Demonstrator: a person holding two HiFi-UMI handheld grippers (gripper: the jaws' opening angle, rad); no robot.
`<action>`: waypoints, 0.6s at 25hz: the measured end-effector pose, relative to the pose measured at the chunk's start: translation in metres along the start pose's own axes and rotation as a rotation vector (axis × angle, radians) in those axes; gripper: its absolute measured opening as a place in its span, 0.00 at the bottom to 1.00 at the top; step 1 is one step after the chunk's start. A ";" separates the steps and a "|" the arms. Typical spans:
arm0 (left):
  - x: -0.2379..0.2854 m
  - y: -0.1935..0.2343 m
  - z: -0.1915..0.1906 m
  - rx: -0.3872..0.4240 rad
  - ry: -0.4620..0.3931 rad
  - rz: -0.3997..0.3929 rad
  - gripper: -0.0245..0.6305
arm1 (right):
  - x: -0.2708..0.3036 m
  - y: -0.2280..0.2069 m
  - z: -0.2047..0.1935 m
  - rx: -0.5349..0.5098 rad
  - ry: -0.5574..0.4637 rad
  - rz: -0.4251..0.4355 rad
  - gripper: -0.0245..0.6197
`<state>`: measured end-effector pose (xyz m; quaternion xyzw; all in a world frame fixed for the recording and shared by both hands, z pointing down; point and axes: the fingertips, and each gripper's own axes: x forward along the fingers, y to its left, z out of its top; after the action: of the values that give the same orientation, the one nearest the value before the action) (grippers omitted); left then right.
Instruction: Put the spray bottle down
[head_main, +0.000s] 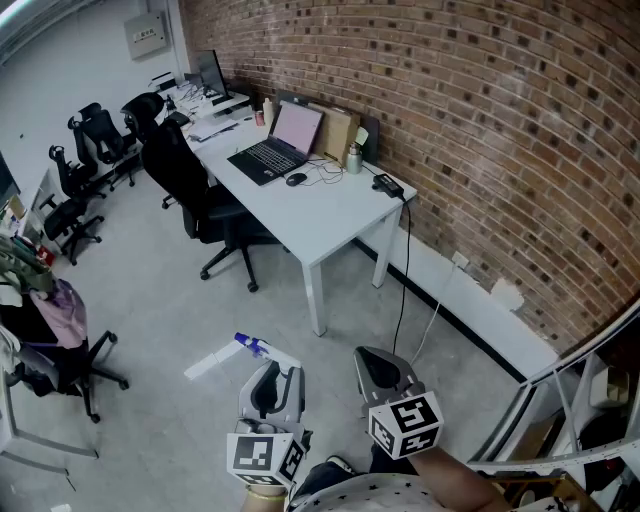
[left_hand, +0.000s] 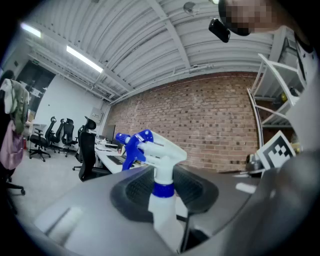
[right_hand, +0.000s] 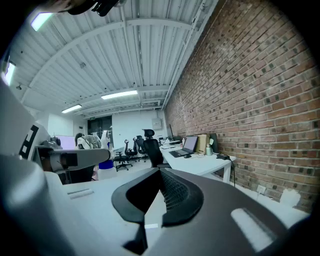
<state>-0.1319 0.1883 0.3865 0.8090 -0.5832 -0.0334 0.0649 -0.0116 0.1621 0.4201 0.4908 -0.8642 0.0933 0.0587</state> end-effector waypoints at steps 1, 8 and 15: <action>0.002 0.002 0.001 0.004 0.001 0.000 0.21 | 0.002 -0.001 0.000 -0.008 0.003 0.002 0.04; 0.030 0.012 0.007 -0.001 -0.011 0.012 0.21 | 0.031 -0.016 0.007 -0.032 0.014 0.013 0.04; 0.101 0.033 0.007 0.008 -0.007 0.032 0.21 | 0.103 -0.047 0.023 -0.063 0.017 0.050 0.04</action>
<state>-0.1318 0.0817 0.3868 0.7998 -0.5963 -0.0329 0.0603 -0.0235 0.0475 0.4228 0.4661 -0.8783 0.0717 0.0791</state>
